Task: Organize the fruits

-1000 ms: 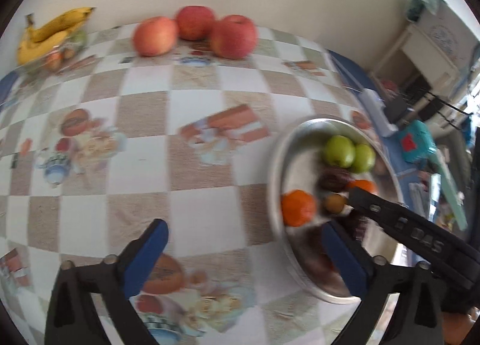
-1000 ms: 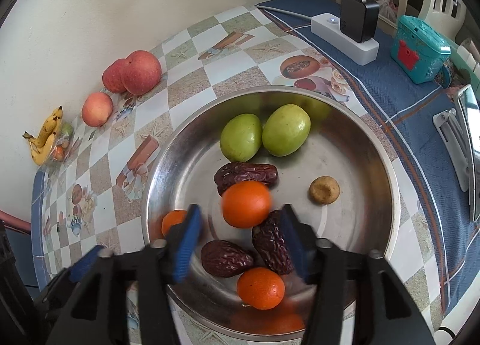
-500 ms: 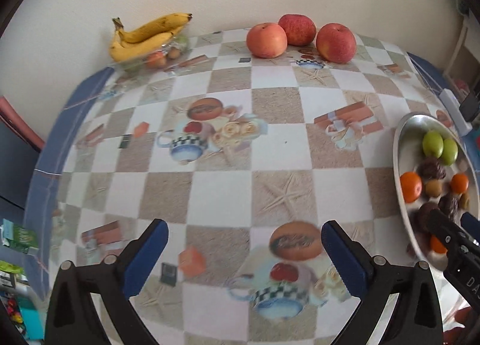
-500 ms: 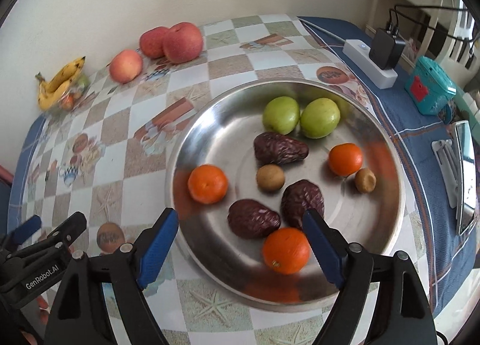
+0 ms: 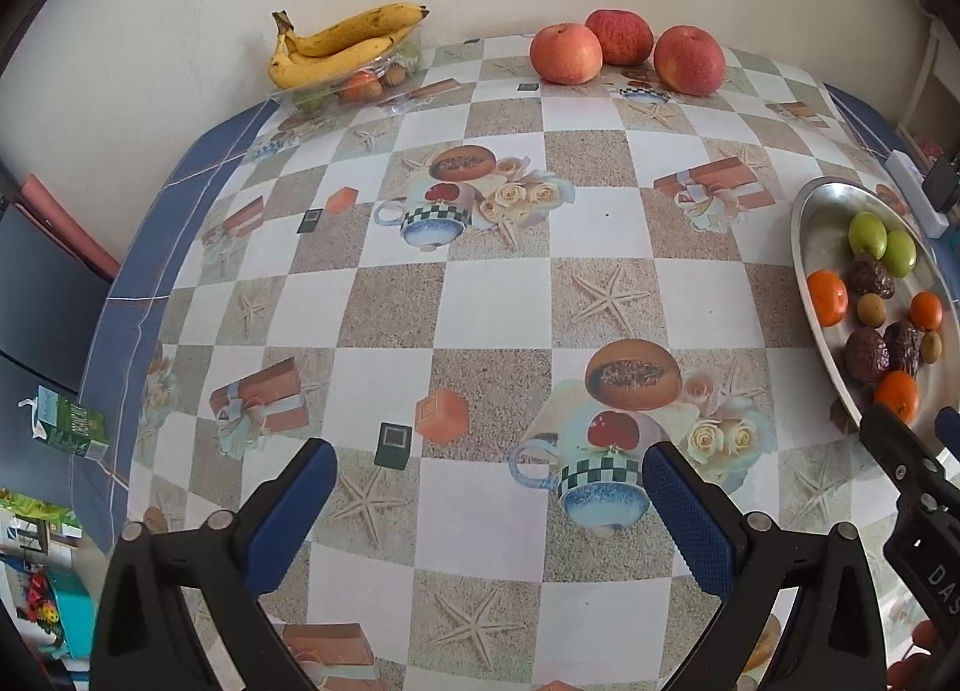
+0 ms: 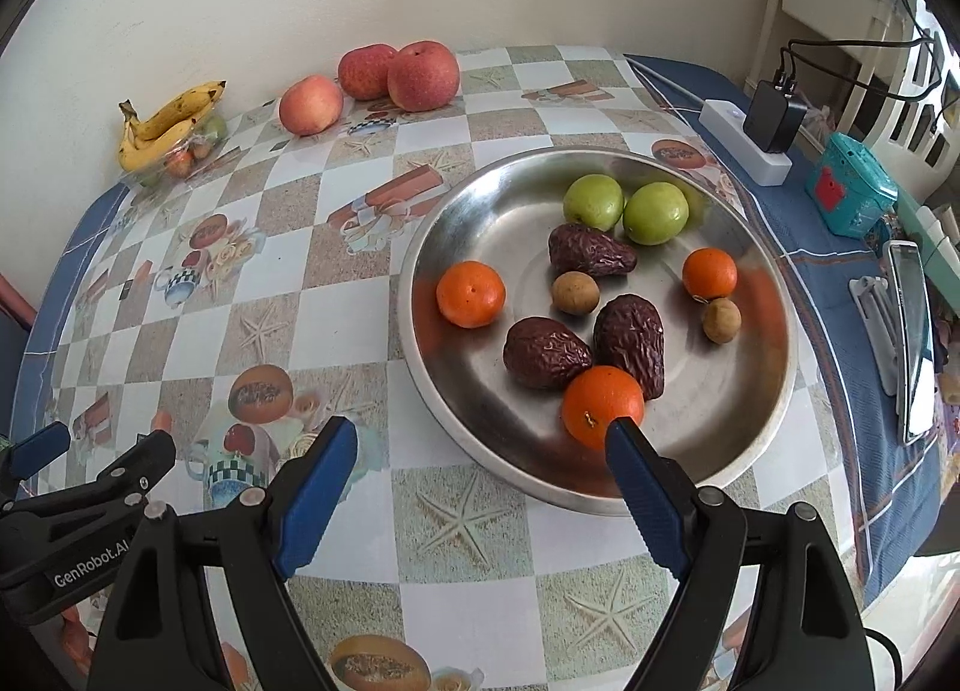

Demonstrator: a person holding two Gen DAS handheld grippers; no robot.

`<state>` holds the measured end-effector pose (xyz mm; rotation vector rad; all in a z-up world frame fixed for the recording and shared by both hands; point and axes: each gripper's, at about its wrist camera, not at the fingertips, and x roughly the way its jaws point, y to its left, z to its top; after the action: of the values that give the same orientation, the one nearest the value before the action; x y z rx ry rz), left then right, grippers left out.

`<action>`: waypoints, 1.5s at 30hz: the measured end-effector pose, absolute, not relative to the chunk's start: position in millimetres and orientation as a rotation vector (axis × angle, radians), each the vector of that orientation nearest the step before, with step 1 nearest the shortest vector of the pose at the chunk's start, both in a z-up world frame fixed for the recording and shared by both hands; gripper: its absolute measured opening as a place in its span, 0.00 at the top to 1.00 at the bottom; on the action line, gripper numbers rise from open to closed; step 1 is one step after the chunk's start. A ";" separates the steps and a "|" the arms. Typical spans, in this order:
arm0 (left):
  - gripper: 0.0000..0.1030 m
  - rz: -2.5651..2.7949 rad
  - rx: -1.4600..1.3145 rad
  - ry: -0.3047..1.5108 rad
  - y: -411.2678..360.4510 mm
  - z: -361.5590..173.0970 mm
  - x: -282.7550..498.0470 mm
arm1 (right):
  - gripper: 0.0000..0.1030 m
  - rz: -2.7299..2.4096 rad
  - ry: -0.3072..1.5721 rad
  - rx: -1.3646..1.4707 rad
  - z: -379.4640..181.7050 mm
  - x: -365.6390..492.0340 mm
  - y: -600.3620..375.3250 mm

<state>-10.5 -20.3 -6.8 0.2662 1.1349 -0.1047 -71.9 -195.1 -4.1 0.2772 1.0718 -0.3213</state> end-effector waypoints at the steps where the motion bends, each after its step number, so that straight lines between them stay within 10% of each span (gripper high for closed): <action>1: 0.00 -0.103 0.263 1.136 -19.7 -6.9 -10.2 | 0.17 -0.321 1.070 0.277 -3.7 -72.6 -195.2; 45: 0.00 -0.110 0.166 1.197 -7.8 -10.4 -6.2 | 0.17 -0.325 1.080 0.234 -1.4 -72.2 -194.6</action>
<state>-6.2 -7.8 -10.4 0.1661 1.1971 -0.1101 -72.2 -194.6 -1.4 0.2339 1.0797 -0.3250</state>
